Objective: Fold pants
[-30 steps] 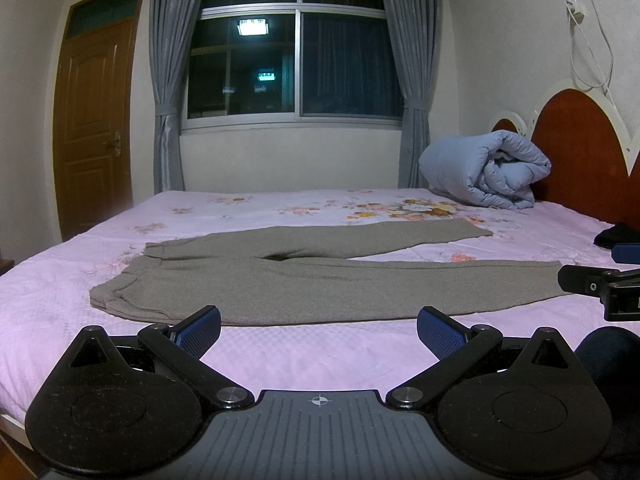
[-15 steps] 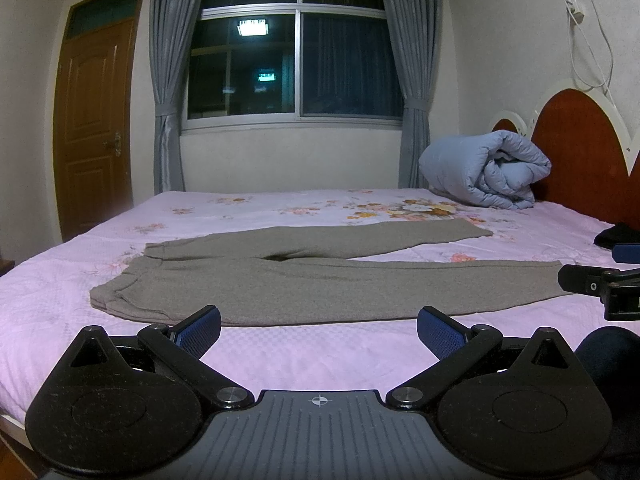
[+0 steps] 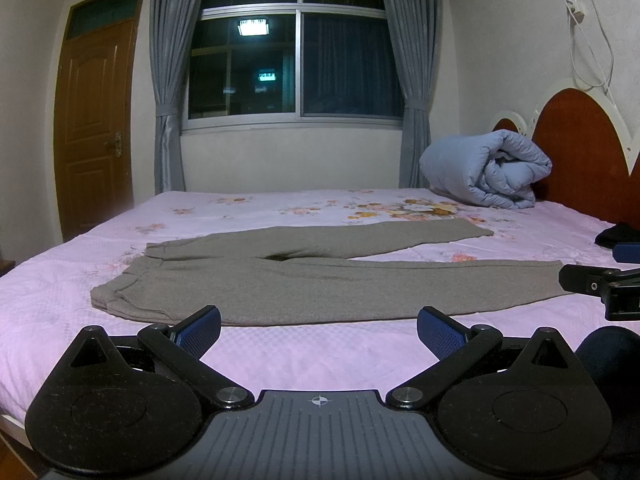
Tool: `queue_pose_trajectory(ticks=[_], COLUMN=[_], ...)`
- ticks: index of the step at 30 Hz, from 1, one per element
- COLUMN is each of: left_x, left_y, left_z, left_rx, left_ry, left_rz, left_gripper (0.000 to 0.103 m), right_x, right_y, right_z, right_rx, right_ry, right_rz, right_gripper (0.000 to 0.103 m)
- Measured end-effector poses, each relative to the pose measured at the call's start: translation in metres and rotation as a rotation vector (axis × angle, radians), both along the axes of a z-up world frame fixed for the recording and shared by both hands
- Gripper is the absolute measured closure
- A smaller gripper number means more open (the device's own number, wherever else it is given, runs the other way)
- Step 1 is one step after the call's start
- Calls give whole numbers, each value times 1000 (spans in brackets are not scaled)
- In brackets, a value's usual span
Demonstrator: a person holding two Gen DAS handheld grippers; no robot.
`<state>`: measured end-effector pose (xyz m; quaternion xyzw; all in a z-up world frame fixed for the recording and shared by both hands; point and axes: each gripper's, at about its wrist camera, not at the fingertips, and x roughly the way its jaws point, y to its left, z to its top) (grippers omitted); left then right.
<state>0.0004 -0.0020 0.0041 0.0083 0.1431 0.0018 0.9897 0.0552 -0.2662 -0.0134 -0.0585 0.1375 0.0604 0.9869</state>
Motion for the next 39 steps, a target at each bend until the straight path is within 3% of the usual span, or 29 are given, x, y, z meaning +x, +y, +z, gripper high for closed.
queue_pose_trajectory(ticks=[16, 20, 29, 39], left_x=[0, 8, 112, 208], left_y=[2, 29, 154, 214], left_z=[-5, 9, 41, 29], left_rx=[2, -12, -60, -36], left_ry=[3, 1, 27, 116], left_rz=[5, 43, 215, 294], left_gripper=[0, 0, 0, 0], right_x=[0, 4, 95, 181], right_y=[0, -4, -10, 14], right_z=[1, 11, 38, 45], right_rx=[-1, 17, 62, 74], right_ry=[2, -27, -12, 7], right_rz=[-3, 16, -11, 13], right_gripper=[6, 6, 6, 6])
